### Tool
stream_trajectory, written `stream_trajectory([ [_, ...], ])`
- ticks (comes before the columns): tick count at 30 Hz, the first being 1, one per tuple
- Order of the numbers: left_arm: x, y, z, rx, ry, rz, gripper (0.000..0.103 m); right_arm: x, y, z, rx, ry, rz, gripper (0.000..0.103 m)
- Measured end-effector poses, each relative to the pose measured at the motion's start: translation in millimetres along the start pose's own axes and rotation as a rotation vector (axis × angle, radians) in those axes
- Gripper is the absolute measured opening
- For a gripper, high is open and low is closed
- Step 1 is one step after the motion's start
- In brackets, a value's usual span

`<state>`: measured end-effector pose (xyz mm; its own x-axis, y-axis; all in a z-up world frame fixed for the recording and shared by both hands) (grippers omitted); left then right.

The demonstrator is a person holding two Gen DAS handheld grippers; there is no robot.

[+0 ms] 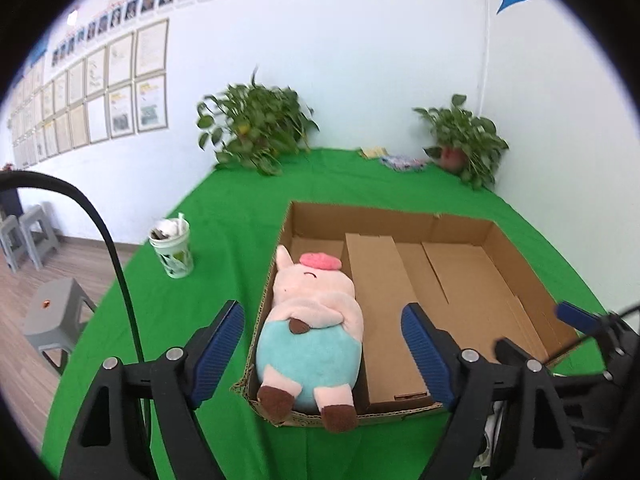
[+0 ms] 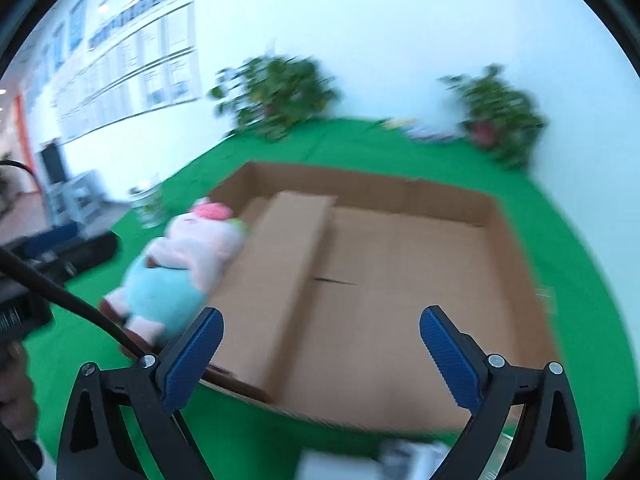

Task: Organize objects
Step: 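Open the left tool and withdraw it from the box, then move the left tool to the white hair dryer and grasp its handle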

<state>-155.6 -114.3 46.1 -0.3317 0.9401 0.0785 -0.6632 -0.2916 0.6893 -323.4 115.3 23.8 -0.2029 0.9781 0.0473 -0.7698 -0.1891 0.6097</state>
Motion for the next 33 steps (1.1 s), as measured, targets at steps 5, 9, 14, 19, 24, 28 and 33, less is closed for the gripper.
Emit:
stream_trajectory([
  [5, 19, -16, 20, 0.057, 0.043, 0.008, 0.081, 12, -38, 42, 0.051, -0.022, -0.025, 0.099],
  [9, 37, -27, 35, 0.09, 0.065, -0.009, 0.081, 22, -66, 62, 0.051, -0.007, -0.034, 0.099],
  [14, 34, -32, 73, 0.118, 0.069, 0.016, 0.081, 20, -89, 82, 0.066, 0.027, 0.009, 0.099],
  [19, 3, -28, 109, 0.128, 0.174, 0.025, 0.081, -17, -115, 117, 0.058, 0.306, 0.119, 0.099],
  [24, -1, -39, 93, 0.008, 0.113, -0.001, 0.081, -28, -143, 124, -0.015, 0.552, 0.094, 0.099],
  [28, 28, -66, 46, -0.127, -0.055, -0.041, 0.081, -3, -168, 100, -0.057, 0.374, 0.041, 0.099],
  [33, 75, -103, -15, -0.296, -0.242, -0.102, 0.08, 18, -196, 82, -0.115, 0.208, 0.033, 0.096],
])
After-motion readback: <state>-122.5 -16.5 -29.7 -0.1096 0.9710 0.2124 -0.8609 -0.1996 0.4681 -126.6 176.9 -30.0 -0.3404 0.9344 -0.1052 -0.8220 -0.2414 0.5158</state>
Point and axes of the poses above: each gripper's, at about its wrist camera, not at the fingertips, and z roughly against the way its jaws point, x to its right, y to its top, the point moved 3 cm from there along -z, roughly the way its jaws point, and after that the axes turned 13 degrees about -x, right-handed, at the moved point
